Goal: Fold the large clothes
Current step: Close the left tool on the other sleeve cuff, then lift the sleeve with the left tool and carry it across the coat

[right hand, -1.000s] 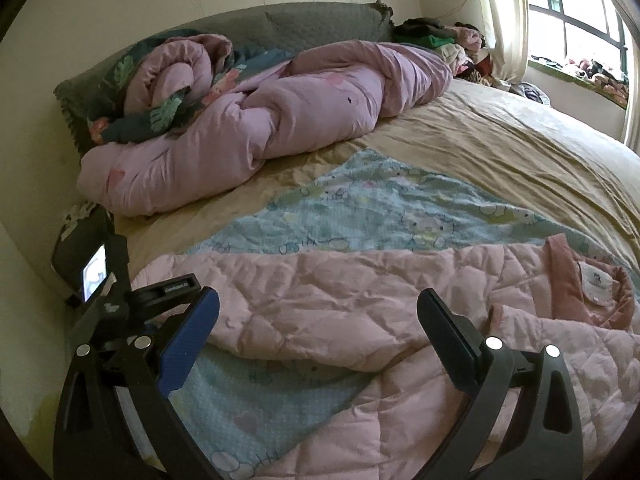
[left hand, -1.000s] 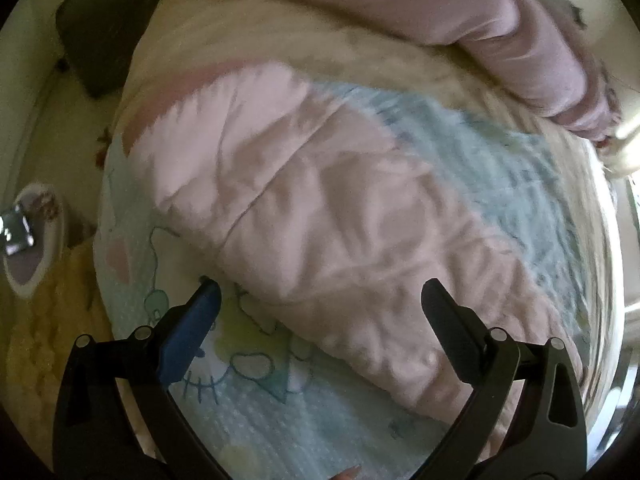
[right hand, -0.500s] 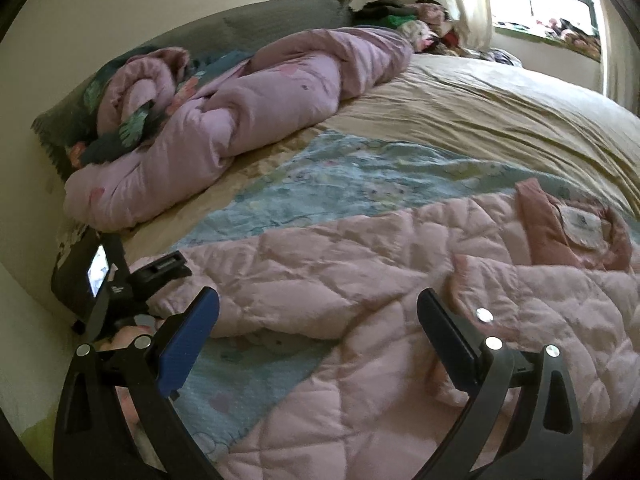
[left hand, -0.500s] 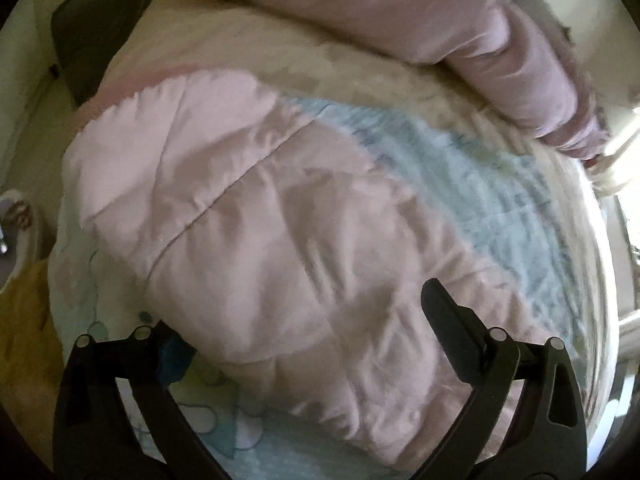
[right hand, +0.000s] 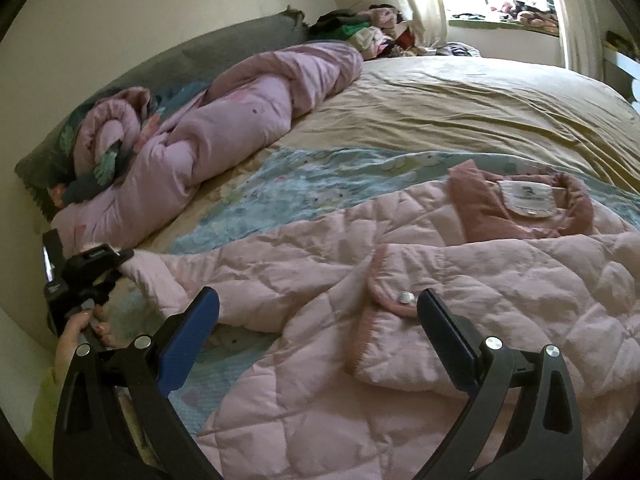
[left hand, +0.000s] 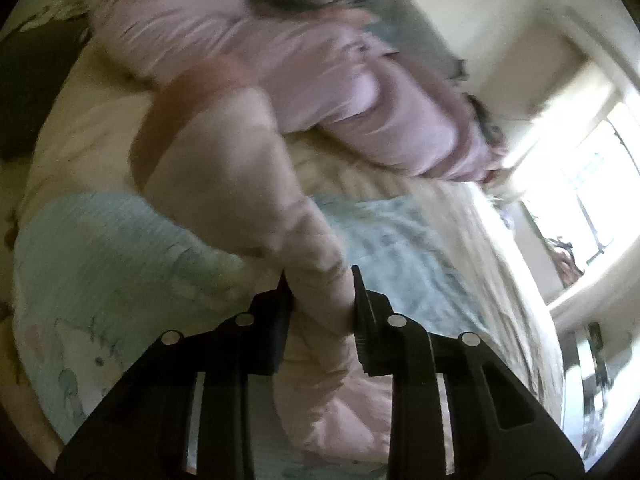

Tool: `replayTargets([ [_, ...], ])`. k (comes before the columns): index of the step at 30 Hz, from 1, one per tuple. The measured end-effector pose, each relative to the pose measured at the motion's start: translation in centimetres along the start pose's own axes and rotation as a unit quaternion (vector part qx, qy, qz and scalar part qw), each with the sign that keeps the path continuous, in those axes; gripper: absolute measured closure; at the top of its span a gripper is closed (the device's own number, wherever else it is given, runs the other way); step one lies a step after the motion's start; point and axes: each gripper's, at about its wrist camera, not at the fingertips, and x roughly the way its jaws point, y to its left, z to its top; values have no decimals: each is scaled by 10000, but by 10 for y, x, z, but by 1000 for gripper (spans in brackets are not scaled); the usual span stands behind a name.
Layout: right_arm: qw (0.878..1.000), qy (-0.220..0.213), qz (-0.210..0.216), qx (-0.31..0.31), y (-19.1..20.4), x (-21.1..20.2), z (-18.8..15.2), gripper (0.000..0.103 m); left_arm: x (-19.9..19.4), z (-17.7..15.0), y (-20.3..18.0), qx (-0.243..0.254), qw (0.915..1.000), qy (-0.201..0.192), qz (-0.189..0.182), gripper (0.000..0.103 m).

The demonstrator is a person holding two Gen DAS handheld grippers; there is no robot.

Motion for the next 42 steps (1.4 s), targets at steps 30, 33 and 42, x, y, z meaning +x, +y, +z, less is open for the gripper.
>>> replayTargets([
  [30,9827,-925,-180,1592,-154,-101,-43,4,-140,-63,-232,2805,9200,-570,-2678,88],
  [33,9802,-1016,-248,1681,-166,-112,-47,4,-138,-75,-242,2967,9108,-486,-2830,88],
  [42,9690,-1223,-493,2088,-207,-137,-60,4,-131,-130,-280,3480,8750,96,-3363,88],
])
